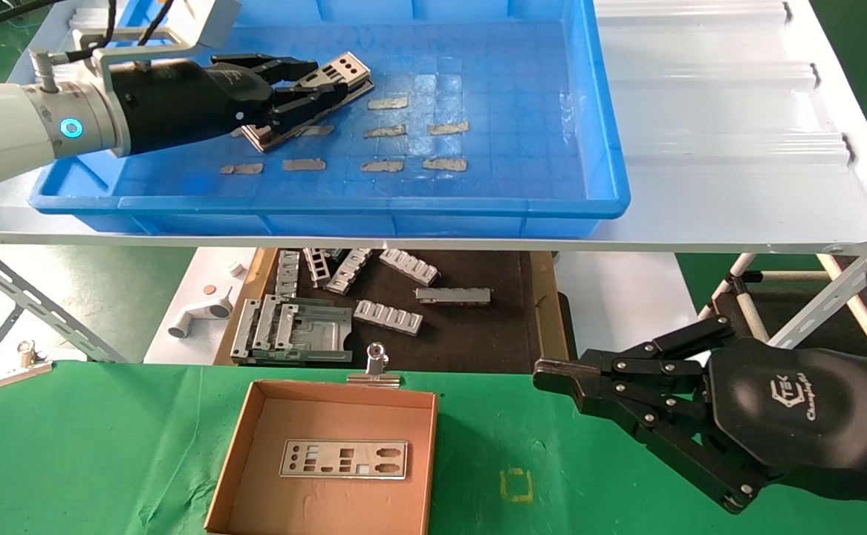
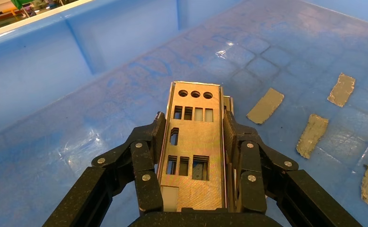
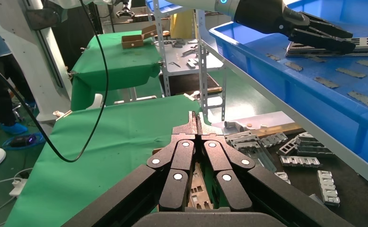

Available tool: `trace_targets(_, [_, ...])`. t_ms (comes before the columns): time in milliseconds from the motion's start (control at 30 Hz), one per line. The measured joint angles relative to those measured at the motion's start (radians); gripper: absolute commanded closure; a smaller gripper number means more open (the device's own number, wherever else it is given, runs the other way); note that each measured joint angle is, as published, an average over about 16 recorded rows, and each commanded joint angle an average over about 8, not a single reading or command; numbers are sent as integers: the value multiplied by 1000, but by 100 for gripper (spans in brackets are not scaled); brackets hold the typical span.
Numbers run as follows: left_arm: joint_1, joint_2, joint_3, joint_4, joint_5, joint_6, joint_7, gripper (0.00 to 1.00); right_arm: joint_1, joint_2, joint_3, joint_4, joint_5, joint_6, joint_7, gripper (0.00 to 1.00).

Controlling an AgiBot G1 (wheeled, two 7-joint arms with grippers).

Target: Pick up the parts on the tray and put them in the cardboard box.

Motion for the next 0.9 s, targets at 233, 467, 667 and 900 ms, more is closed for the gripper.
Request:
trace_targets(233, [0,-4,-1,-2,-1,19,0,45,0,0,0,0,0,0,0,100])
trace_targets(467, [1,-9,-1,-4,-1,39,0,20,0,0,0,0,0,0,0,100])
trace_targets(667, [1,-11,0,-3,-1,47,0,0,0,0,0,0,0,0,0,100])
trace_targets(900, [0,-12,-1,-2,-1,51,-2,47,0,0,0,0,0,0,0,100])
